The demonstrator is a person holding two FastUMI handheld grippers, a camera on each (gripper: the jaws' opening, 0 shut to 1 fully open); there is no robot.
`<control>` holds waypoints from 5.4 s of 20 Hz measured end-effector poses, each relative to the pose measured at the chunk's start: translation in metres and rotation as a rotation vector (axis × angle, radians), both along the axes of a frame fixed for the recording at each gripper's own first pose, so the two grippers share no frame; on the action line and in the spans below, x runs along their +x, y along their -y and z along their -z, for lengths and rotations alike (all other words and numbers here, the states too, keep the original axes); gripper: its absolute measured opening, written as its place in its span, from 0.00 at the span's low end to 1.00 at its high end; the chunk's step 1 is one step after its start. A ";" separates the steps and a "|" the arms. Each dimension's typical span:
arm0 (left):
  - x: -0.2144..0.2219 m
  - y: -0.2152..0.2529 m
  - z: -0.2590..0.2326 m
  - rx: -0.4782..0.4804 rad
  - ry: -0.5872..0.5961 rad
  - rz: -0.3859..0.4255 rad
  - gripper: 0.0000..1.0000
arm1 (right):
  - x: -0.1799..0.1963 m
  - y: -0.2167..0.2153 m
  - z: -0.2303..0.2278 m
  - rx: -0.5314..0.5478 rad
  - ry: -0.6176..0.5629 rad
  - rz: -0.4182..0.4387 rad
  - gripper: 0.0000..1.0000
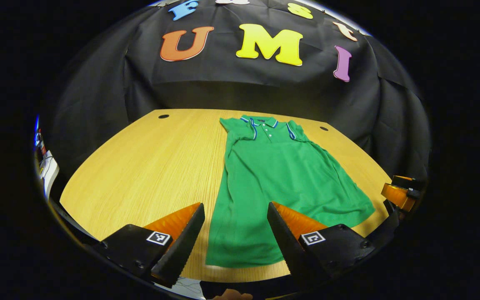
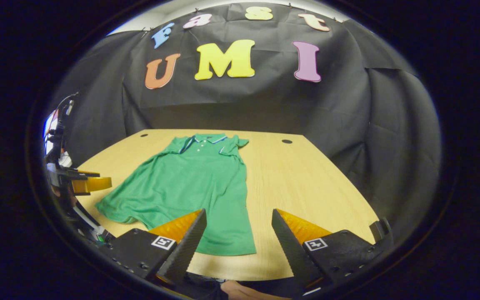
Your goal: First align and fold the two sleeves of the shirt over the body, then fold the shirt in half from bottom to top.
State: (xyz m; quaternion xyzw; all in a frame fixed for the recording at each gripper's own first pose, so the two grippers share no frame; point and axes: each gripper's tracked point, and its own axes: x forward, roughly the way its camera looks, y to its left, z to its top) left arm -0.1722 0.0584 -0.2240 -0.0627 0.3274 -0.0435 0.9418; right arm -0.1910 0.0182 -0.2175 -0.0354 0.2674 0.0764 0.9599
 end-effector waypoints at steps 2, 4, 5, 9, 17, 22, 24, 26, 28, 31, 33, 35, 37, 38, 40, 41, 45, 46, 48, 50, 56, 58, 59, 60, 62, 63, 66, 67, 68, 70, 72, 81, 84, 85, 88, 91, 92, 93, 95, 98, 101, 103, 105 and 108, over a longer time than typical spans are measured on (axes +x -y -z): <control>-0.009 -0.005 0.014 0.002 -0.018 -0.023 0.98 | -0.003 0.001 0.021 -0.020 -0.044 0.006 0.96; -0.012 -0.003 0.023 0.001 -0.019 -0.035 0.98 | -0.005 0.004 0.040 -0.035 -0.083 0.018 0.96; -0.014 -0.003 0.027 0.012 -0.021 -0.035 0.98 | -0.005 0.008 0.047 -0.038 -0.100 0.034 0.94; -0.016 -0.001 0.039 0.030 -0.032 -0.037 0.97 | -0.003 0.008 0.063 0.029 -0.149 0.044 0.98; -0.010 -0.009 0.043 0.092 0.029 -0.029 0.49 | 0.004 -0.009 0.062 0.057 -0.156 -0.021 0.55; 0.002 -0.005 0.044 0.076 -0.052 0.014 0.04 | 0.009 -0.017 0.062 0.076 -0.291 -0.029 0.04; 0.008 -0.004 0.042 0.078 -0.098 0.044 0.03 | 0.011 -0.020 0.059 0.082 -0.338 -0.049 0.04; 0.016 -0.004 0.034 0.070 -0.114 0.054 0.03 | 0.017 -0.018 0.051 0.106 -0.366 -0.052 0.04; 0.031 -0.001 0.017 0.047 -0.093 0.061 0.03 | 0.028 -0.024 0.031 0.142 -0.355 -0.066 0.04; 0.060 0.002 -0.020 0.037 -0.007 0.066 0.03 | 0.049 -0.033 -0.007 0.162 -0.304 -0.093 0.04; 0.080 0.005 -0.045 0.026 0.053 0.070 0.03 | 0.064 -0.040 -0.031 0.160 -0.259 -0.109 0.04; 0.103 0.002 -0.066 0.018 0.109 0.063 0.03 | 0.083 -0.047 -0.050 0.149 -0.217 -0.118 0.04; 0.127 -0.001 -0.085 0.006 0.160 0.053 0.03 | 0.103 -0.054 -0.065 0.136 -0.185 -0.125 0.04; 0.139 -0.004 -0.092 0.003 0.180 0.049 0.03 | 0.114 -0.057 -0.072 0.131 -0.171 -0.128 0.04; 0.164 -0.008 -0.103 0.004 0.217 0.046 0.03 | 0.142 -0.062 -0.085 0.115 -0.135 -0.126 0.04; 0.177 -0.010 -0.108 0.007 0.234 0.043 0.03 | 0.156 -0.065 -0.091 0.108 -0.117 -0.124 0.04; 0.233 -0.016 -0.115 0.033 0.288 0.038 0.03 | 0.216 -0.077 -0.115 0.101 -0.038 -0.107 0.04; 0.245 -0.015 -0.114 0.033 0.291 0.042 0.03 | 0.230 -0.076 -0.117 0.086 -0.016 -0.094 0.04; 0.267 -0.009 -0.114 0.027 0.307 0.060 0.03 | 0.256 -0.078 -0.119 0.076 0.009 -0.073 0.04; 0.289 -0.004 -0.116 0.036 0.341 0.077 0.03 | 0.280 -0.085 -0.116 0.092 0.019 -0.076 0.04; 0.346 -0.008 -0.104 0.095 0.425 0.052 0.04 | 0.356 -0.091 -0.089 0.050 0.108 -0.068 0.04; 0.361 -0.013 -0.092 0.099 0.432 0.031 0.05 | 0.379 -0.097 -0.078 0.046 0.139 -0.078 0.04; 0.369 -0.016 -0.085 0.100 0.434 0.019 0.05 | 0.391 -0.099 -0.072 0.042 0.155 -0.076 0.04; 0.377 -0.020 -0.080 0.102 0.444 0.005 0.06 | 0.402 -0.101 -0.066 0.040 0.166 -0.073 0.04; 0.397 -0.028 -0.068 0.126 0.452 -0.021 0.07 | 0.423 -0.097 -0.055 0.039 0.172 -0.035 0.04; 0.407 -0.029 -0.062 0.132 0.450 -0.024 0.07 | 0.431 -0.098 -0.050 0.056 0.164 -0.023 0.04; 0.425 -0.032 -0.047 0.130 0.424 -0.035 0.07 | 0.450 -0.094 -0.031 0.071 0.120 0.015 0.04; 0.426 -0.030 -0.043 0.118 0.417 -0.033 0.07 | 0.451 -0.094 -0.025 0.066 0.111 0.011 0.04; 0.426 -0.025 -0.039 0.100 0.407 -0.022 0.10 | 0.452 -0.089 -0.023 0.043 0.112 0.021 0.06; 0.424 -0.018 -0.031 0.081 0.381 -0.002 0.51 | 0.454 -0.085 -0.011 0.005 0.094 0.018 0.24; 0.418 -0.014 -0.023 0.079 0.339 0.008 0.86 | 0.447 -0.078 0.003 -0.043 0.050 0.020 0.54; 0.342 -0.031 -0.070 0.032 0.346 -0.094 0.98 | 0.355 -0.070 -0.064 0.002 0.127 0.006 0.98; 0.299 -0.027 -0.099 0.035 0.383 -0.086 0.98 | 0.309 -0.062 -0.099 0.031 0.186 0.020 0.95; 0.284 -0.025 -0.109 0.035 0.396 -0.085 0.98 | 0.292 -0.058 -0.109 0.026 0.209 0.023 0.95; 0.235 -0.014 -0.137 0.036 0.442 -0.072 0.97 | 0.239 -0.045 -0.139 -0.035 0.307 0.036 0.95; 0.180 0.001 -0.158 0.045 0.487 -0.052 0.97 | 0.176 -0.041 -0.159 -0.033 0.382 0.037 0.95; 0.162 0.009 -0.165 0.046 0.501 -0.041 0.97 | 0.154 -0.040 -0.164 -0.025 0.402 0.037 0.97; 0.142 0.016 -0.172 0.050 0.517 -0.030 0.97 | 0.133 -0.040 -0.169 -0.015 0.427 0.035 0.97; 0.101 0.031 -0.183 0.063 0.546 -0.001 0.97 | 0.093 -0.042 -0.178 -0.008 0.476 0.019 0.97; 0.048 0.041 -0.205 0.094 0.608 0.016 0.97 | 0.040 -0.041 -0.182 -0.054 0.517 -0.005 0.93; 0.007 0.039 -0.217 0.105 0.649 0.003 0.96 | 0.005 -0.041 -0.181 -0.059 0.534 -0.006 0.95; -0.006 0.036 -0.213 0.074 0.643 -0.024 0.96 | -0.005 -0.046 -0.171 -0.025 0.501 -0.011 0.95; -0.011 0.041 -0.209 0.051 0.646 -0.006 0.96 | -0.006 -0.048 -0.159 -0.011 0.467 -0.020 0.95; -0.006 0.037 -0.199 0.088 0.621 0.004 0.97 | -0.001 -0.047 -0.145 -0.047 0.448 -0.031 0.95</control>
